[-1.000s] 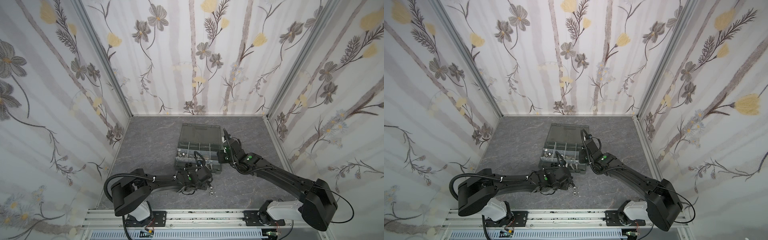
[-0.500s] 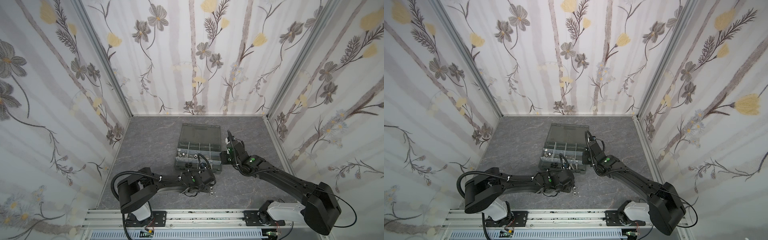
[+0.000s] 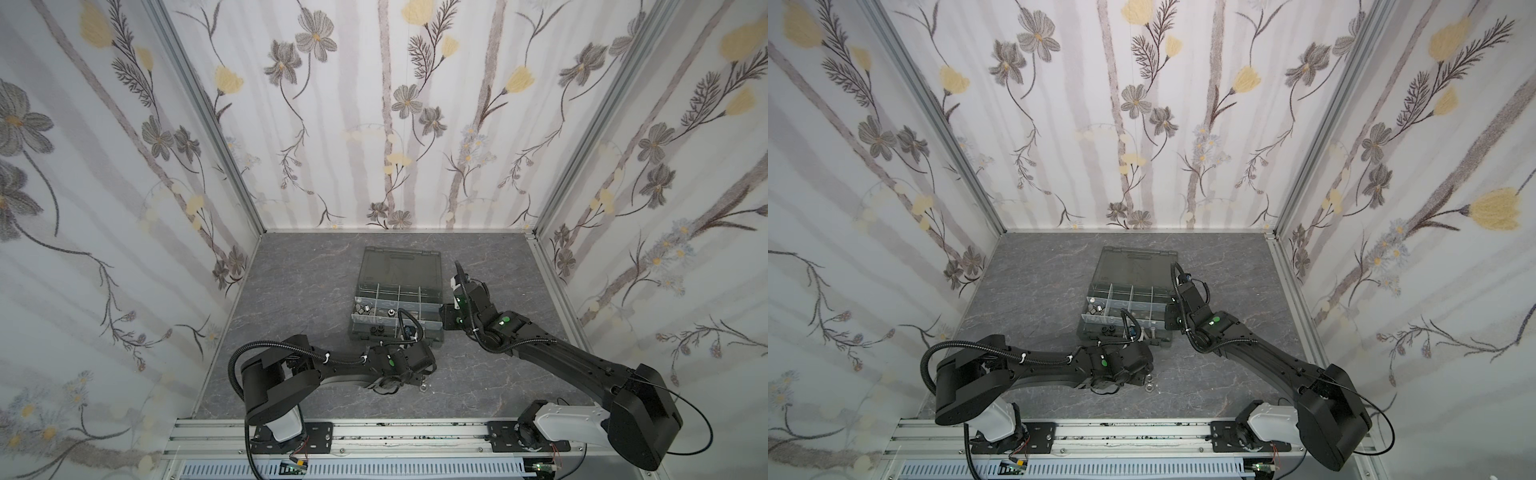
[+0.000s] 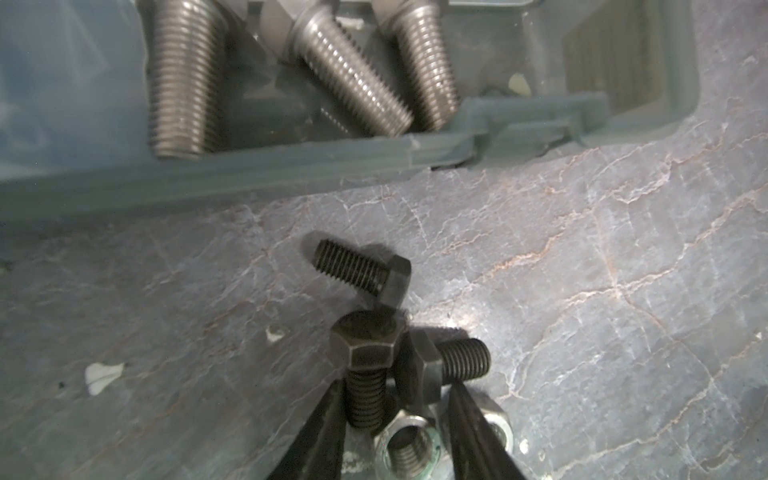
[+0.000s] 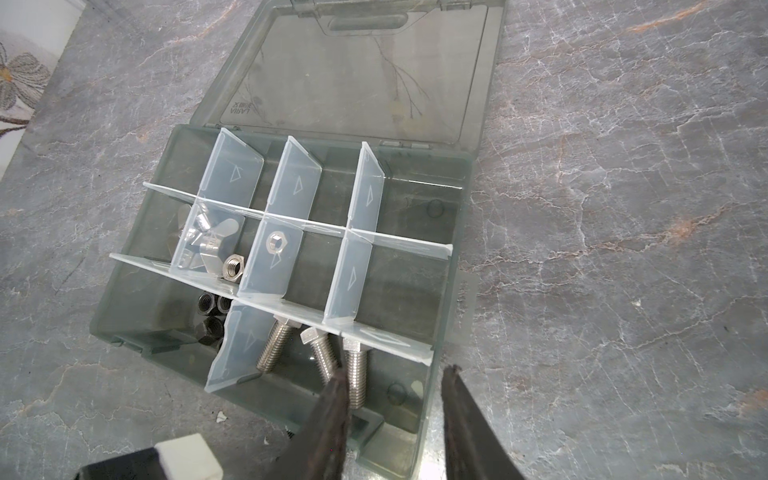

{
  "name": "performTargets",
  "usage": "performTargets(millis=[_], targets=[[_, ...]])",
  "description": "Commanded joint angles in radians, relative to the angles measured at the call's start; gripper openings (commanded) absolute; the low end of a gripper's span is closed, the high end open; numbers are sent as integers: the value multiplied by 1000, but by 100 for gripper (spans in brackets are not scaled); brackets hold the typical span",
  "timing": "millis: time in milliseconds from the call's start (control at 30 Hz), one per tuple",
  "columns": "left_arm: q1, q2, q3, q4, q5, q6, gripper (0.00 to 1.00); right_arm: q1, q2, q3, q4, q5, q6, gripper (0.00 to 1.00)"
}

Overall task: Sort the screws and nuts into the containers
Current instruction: 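Lower the left gripper onto a silver hex nut and close it, then carry the hex nut with the left gripper beside the wing nuts and release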

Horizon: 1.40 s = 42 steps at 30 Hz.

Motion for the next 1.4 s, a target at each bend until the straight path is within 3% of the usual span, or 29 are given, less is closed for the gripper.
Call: performTargets(millis=[0, 867, 1367], targets=[[-5, 5, 0, -120, -26, -21, 42, -1, -4, -5, 49, -4, 4, 38], [-18, -63, -51, -226, -50, -28, 38, -15, -1, -5, 71, -26, -1, 38], [-19, -90, -36, -231, -80, -18, 24, -17, -11, -11, 82, -26, 1, 38]])
